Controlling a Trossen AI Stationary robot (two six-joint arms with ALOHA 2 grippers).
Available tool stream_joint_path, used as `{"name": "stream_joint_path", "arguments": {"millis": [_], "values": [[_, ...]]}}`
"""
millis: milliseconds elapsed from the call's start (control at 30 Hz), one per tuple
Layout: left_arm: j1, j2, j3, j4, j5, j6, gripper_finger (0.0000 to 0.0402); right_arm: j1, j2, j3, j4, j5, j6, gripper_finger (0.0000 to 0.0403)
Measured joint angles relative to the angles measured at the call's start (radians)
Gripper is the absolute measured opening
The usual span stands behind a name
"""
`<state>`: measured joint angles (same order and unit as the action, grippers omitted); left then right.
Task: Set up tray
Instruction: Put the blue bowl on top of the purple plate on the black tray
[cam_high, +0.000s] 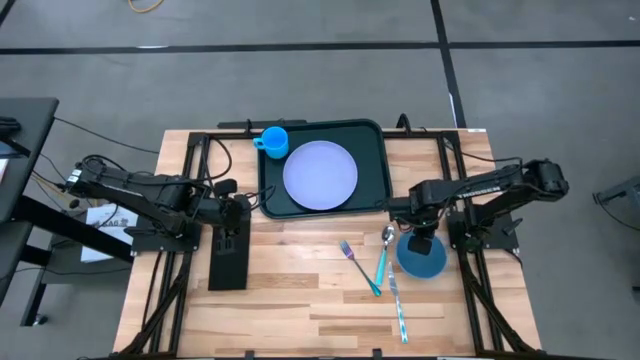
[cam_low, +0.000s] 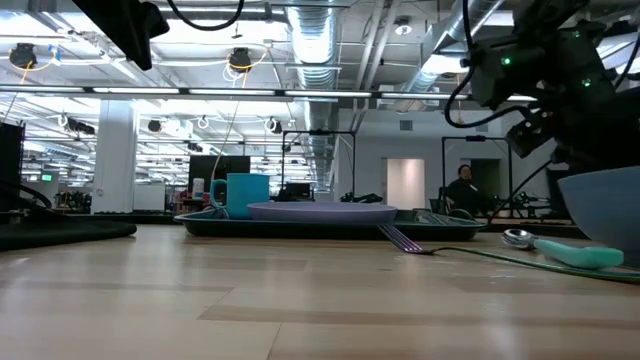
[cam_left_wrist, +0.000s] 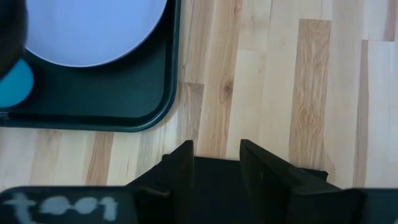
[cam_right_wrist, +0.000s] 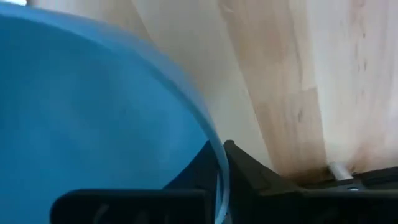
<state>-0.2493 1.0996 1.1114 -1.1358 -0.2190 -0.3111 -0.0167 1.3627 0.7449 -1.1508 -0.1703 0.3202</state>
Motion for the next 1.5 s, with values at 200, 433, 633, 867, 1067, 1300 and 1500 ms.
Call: {"name": "stream_joint_path", "arguments": {"millis": [200, 433, 633, 867, 1067, 1300, 1500], "values": [[0.000, 0.000, 0.000, 0.000, 0.001, 0.000, 0.0119, -0.028, -0.001, 0.106, -0.068, -0.001, -0.005, 0.0003], [0.000, 0.000, 0.000, 0.015, -0.004, 0.000, 0.0119, -0.113, 0.001, 0.358, -0.155, 0.017, -0.039, 0.0001], [0.005, 0.000, 0.000, 0.156, -0.026, 0.078, 0.0119, -0.185, 0.083, 0.590, -0.286, 0.048, -0.029, 0.0001], [0.045, 0.036, 0.001, 0.498, -0.050, 0.431, 0.0119, -0.194, 0.280, 0.814, -0.386, -0.018, -0.182, 0.0001], [0.057, 0.156, 0.001, 0.673, -0.050, 0.766, 0.0119, -0.195, 0.409, 0.970, -0.420, -0.102, -0.293, 0.0000], [0.040, 0.320, 0.004, 0.785, -0.092, 1.048, 0.0119, -0.187, 0.464, 1.060, -0.413, -0.117, -0.348, 0.0000], [0.019, 0.409, 0.004, 0.926, -0.199, 1.291, 0.0119, -0.161, 0.456, 1.058, -0.423, -0.112, -0.356, 0.0000]]}}
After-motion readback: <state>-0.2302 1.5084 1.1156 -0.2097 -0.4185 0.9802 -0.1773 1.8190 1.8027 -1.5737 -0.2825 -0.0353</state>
